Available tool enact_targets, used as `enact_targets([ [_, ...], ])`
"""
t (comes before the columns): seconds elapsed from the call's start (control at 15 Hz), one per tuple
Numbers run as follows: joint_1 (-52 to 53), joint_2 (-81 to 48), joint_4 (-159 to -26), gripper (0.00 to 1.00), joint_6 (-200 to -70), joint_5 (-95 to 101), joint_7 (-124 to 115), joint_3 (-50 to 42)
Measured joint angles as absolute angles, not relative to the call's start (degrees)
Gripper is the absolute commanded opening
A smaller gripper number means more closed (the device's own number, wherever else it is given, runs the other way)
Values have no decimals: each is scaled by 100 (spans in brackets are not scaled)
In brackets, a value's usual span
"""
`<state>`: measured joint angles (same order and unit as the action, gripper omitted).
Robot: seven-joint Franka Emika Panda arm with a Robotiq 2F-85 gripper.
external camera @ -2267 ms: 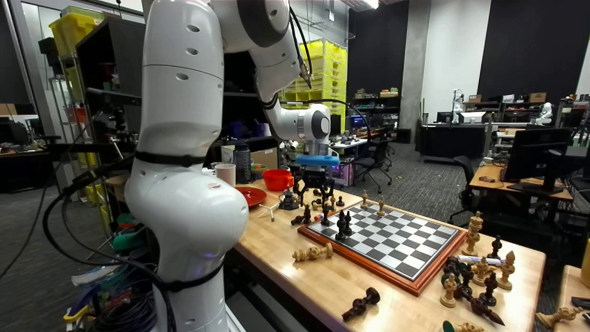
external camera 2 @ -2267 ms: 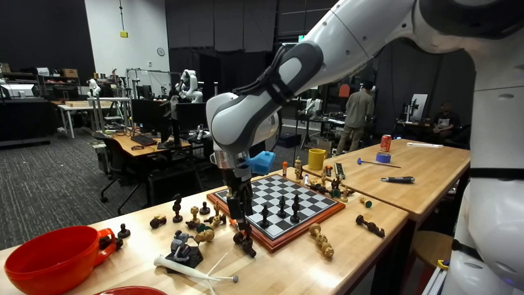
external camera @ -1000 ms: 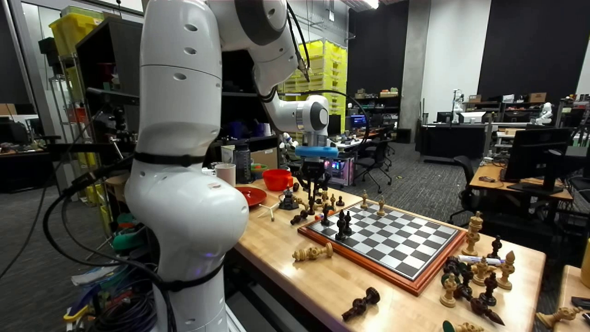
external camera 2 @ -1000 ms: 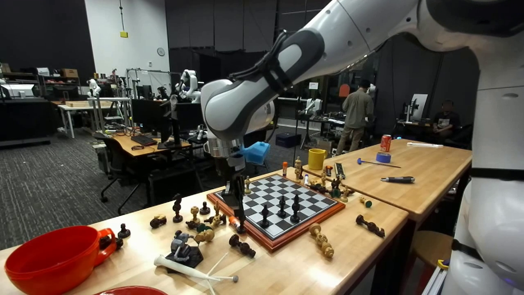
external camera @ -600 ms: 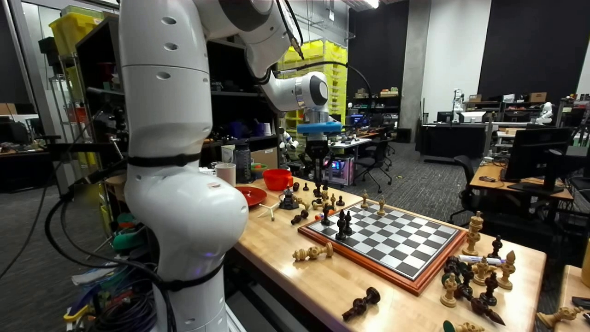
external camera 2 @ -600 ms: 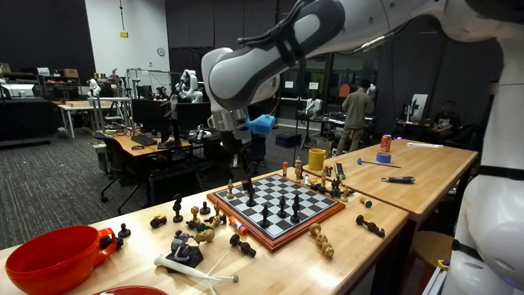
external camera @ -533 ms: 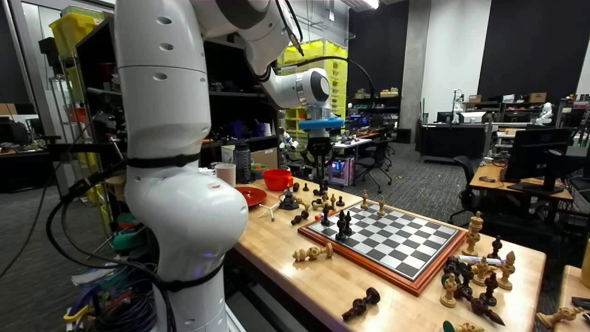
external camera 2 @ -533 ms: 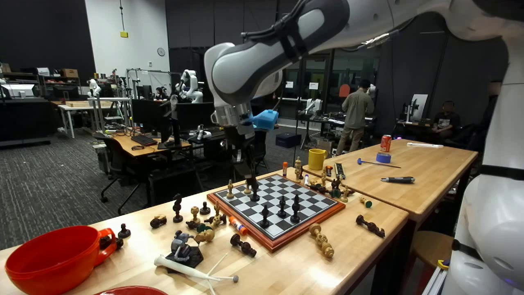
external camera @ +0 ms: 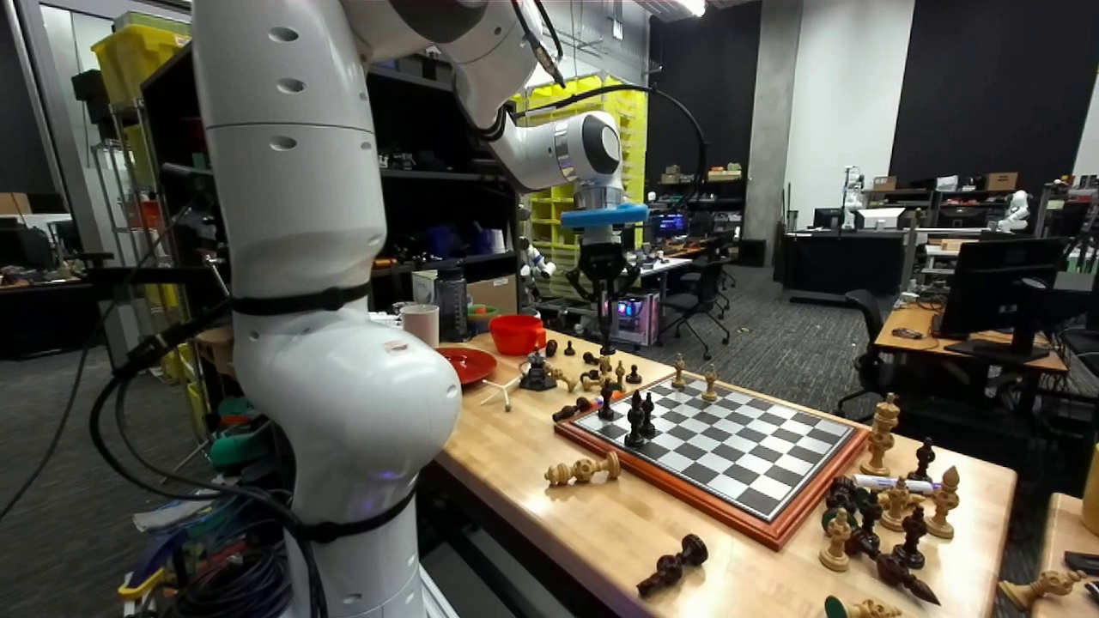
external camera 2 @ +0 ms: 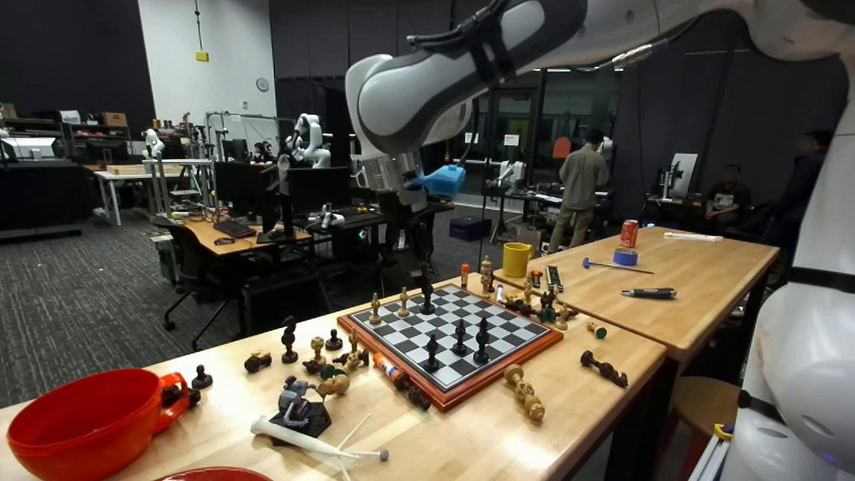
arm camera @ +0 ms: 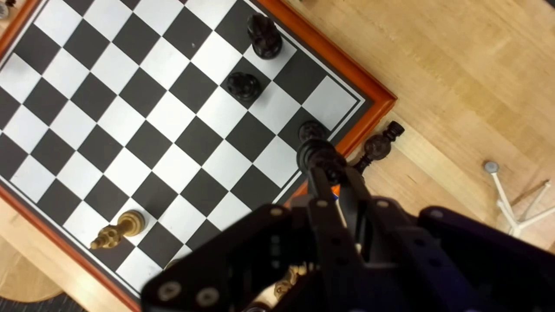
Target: Move one piece to the chess board
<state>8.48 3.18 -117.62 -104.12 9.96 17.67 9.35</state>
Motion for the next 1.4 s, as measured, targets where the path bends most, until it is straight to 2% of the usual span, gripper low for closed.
enact_targets([
  [0.8, -30, 148, -11744, 3, -10392, 103, 2481, -145],
  [1.4, -320, -592, -11637, 3, -10401, -132, 2487, -309],
])
